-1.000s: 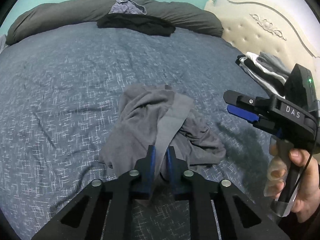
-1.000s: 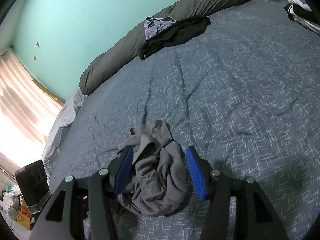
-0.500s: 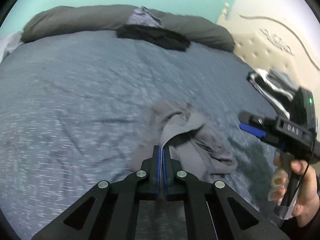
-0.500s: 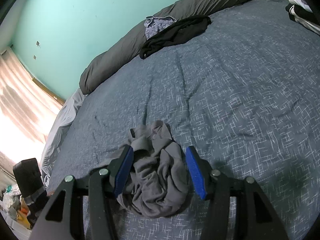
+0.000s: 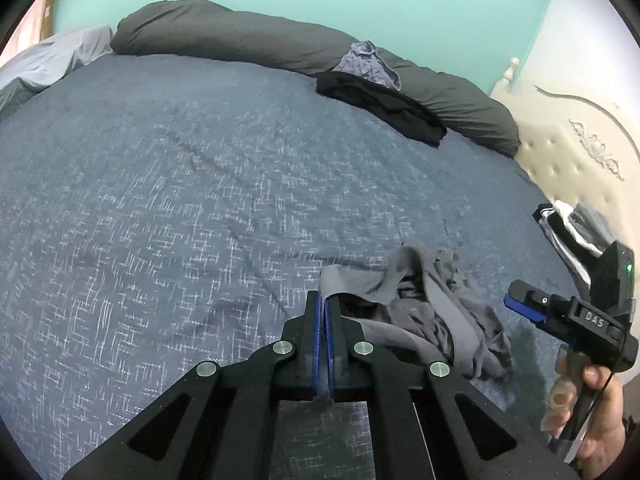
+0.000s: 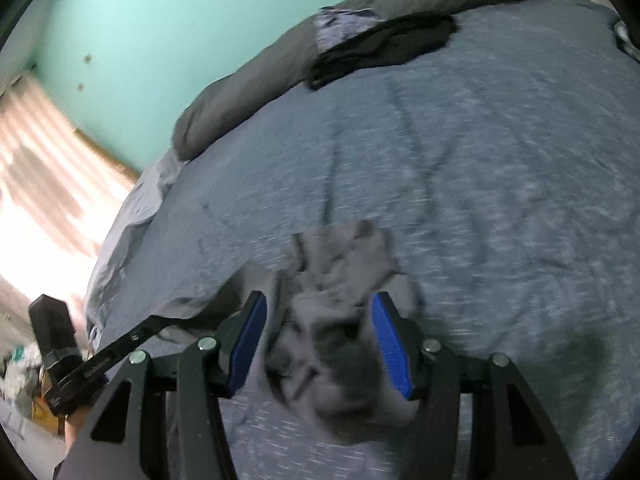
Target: Fold clothes
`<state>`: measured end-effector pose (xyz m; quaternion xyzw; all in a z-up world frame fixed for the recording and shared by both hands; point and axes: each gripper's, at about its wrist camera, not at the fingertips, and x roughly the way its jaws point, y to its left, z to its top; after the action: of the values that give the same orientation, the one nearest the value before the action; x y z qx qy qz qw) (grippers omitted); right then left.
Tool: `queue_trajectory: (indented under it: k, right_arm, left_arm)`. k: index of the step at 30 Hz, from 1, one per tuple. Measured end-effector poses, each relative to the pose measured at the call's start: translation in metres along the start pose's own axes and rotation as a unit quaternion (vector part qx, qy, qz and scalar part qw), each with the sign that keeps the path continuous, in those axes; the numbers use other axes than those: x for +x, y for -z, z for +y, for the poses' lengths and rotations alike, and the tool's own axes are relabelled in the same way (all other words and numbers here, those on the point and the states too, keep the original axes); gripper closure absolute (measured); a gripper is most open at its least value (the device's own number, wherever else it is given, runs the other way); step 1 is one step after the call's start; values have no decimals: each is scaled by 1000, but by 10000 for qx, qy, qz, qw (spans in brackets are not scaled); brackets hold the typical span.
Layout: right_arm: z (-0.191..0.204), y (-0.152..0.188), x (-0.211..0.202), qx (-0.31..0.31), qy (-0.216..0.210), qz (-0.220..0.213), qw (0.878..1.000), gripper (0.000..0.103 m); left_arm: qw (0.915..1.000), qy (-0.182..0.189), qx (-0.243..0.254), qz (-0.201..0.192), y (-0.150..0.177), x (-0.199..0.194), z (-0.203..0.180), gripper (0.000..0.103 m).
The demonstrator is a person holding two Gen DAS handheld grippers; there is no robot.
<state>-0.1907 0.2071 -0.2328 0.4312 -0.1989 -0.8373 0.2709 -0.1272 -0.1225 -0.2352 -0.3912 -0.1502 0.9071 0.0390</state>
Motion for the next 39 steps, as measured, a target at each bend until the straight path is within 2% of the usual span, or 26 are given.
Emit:
queue_trajectory:
  k: [5, 12, 13, 14, 16, 17, 18, 22, 26, 29, 30, 31, 32, 34, 37, 38, 39]
  right_arm:
    - [31, 6, 21, -501, -226, 379, 9978, 47]
    - [50, 20, 46, -1027, 65, 970, 9899, 49]
    - [48, 22, 48, -997, 63, 1027, 9897, 53]
    - [46, 23, 50, -967, 58, 1072, 9895, 64]
    - [42, 22, 50, -878, 6, 1102, 9900, 73]
    - [40, 21, 50, -822, -24, 1105, 9905, 83]
    - [39, 20, 48, -777, -38, 1071, 9912, 88]
    - [37, 14, 37, -772, -61, 849, 9934, 97]
    - [32, 5, 31, -674, -104, 698, 9952, 97]
    - [31, 3, 32, -614, -163, 805, 9947, 96]
    - [33, 4, 33, -605, -216, 893, 9939, 93]
    - [36, 6, 35, -597, -269, 980, 9930, 87]
    - [38, 7, 36, -605, -310, 1054, 9921, 65]
    - [46, 12, 41, -777, -259, 1161, 9899, 42]
    - [49, 18, 46, -1027, -27, 1244, 9869, 42]
    - [49, 19, 47, -1103, 60, 1260, 9859, 48]
    - [49, 21, 49, -1179, 147, 1276, 9847, 66]
  left_arm:
    - [9999, 50, -104, 114, 2, 6, 8, 101]
    - [9997, 200, -66, 142, 7, 5, 4, 101]
    - [9996, 210, -57, 155, 7, 6, 3, 101]
    - [9995, 233, -66, 178, 7, 7, 3, 101]
    - [9994, 266, -99, 213, 9, 8, 4, 101]
    - [9994, 253, -102, 221, 9, 8, 4, 101]
    - [9994, 234, -109, 219, 9, 9, 4, 101]
    - [9994, 211, -121, 252, 10, 11, 4, 101]
    - [9994, 183, -59, 280, 11, 13, 2, 101]
    - [9995, 162, -78, 248, 9, 14, 2, 101]
    - [9996, 147, -87, 241, 9, 14, 3, 101]
    - [9996, 142, -100, 242, 9, 15, 3, 101]
    - [9995, 142, -112, 244, 10, 16, 4, 101]
    - [9995, 141, -115, 245, 10, 16, 3, 101]
    - [9996, 141, -89, 242, 10, 16, 2, 101]
    - [9996, 142, -88, 246, 10, 17, 2, 101]
    - [9995, 143, -92, 248, 10, 17, 2, 101]
